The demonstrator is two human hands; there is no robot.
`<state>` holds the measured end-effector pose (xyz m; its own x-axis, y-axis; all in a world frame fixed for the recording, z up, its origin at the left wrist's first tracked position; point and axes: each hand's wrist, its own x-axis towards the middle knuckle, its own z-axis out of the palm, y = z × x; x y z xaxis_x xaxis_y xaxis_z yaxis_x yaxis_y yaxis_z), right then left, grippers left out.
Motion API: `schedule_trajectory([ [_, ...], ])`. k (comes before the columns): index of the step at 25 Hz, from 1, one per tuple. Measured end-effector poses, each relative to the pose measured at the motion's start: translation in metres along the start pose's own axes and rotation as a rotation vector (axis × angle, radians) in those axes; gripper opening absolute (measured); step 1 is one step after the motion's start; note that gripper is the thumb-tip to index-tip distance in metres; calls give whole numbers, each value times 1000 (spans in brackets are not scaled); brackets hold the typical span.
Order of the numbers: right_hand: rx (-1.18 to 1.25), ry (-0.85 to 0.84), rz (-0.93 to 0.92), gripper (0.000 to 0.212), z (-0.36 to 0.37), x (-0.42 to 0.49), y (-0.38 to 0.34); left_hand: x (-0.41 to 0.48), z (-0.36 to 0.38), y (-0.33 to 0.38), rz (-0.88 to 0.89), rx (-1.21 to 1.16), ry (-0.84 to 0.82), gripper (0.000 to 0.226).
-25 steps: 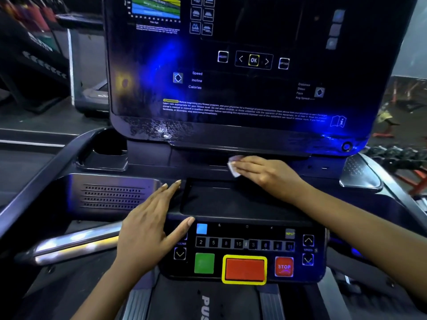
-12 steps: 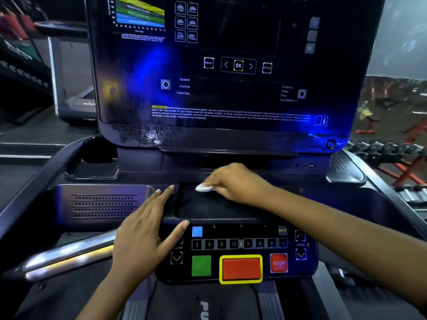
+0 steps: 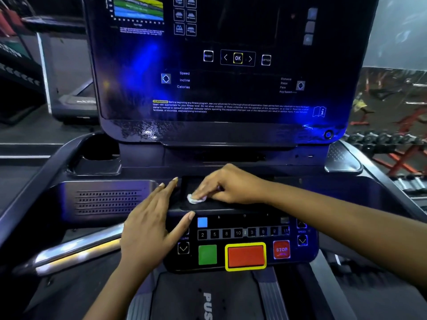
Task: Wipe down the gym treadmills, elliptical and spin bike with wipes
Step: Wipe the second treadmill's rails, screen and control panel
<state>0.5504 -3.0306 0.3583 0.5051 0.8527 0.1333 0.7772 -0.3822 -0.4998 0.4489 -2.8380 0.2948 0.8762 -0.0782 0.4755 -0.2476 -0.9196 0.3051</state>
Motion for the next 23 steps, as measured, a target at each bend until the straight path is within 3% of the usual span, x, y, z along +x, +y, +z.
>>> schedule_trajectory([
  [7,-111,-16,261,26,-44,-65,-20,2,-1,1,-10,-40,-1,81],
  [13,-142,465,455,25,-8,-95,-69,-1,-11,-3,32,-189,-163,89],
  [20,-108,833,753,26,62,-173,-140,-28,-36,31,470,-391,-154,64],
  [23,-136,901,919,25,93,-222,-168,-53,-24,72,706,-495,-267,53],
])
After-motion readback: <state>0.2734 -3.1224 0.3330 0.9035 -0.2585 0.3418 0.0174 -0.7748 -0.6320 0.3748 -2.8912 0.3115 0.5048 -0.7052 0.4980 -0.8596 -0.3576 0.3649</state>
